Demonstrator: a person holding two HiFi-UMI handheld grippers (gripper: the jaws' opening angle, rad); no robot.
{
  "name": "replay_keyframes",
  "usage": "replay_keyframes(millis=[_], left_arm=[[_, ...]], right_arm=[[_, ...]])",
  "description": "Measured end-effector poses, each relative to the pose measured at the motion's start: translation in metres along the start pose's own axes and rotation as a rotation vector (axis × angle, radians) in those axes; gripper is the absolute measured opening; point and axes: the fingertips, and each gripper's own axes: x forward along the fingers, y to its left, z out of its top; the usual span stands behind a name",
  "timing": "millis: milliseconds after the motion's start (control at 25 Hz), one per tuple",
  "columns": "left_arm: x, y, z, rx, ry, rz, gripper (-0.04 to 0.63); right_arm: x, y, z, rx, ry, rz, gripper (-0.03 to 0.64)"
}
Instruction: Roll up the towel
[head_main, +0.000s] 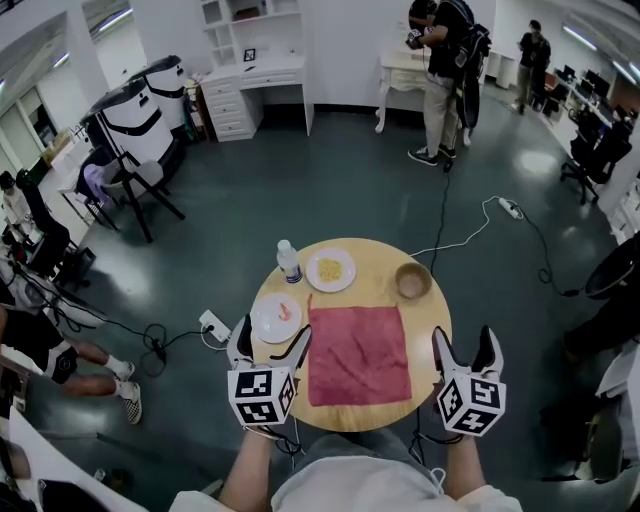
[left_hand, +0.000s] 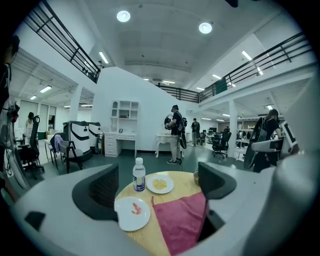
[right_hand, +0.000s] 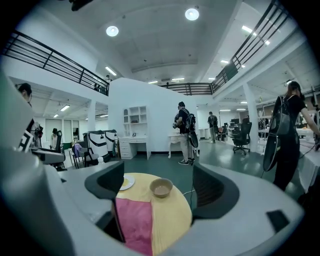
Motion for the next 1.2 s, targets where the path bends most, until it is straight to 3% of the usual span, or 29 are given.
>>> replay_keyframes(millis=[600,1200], left_arm=[[0.008,-0.008,-0.025,-0.048,0.071,0.046,0.489],[0.004,-0.03,-0.108,-0.033,0.287,-0.091,0.324]], right_arm=[[0.052,0.017,0.003,-0.074,0.067,0.167,0.422],[0.054,0.043,-0.088,-0.136,0.329,0.383,0.283]])
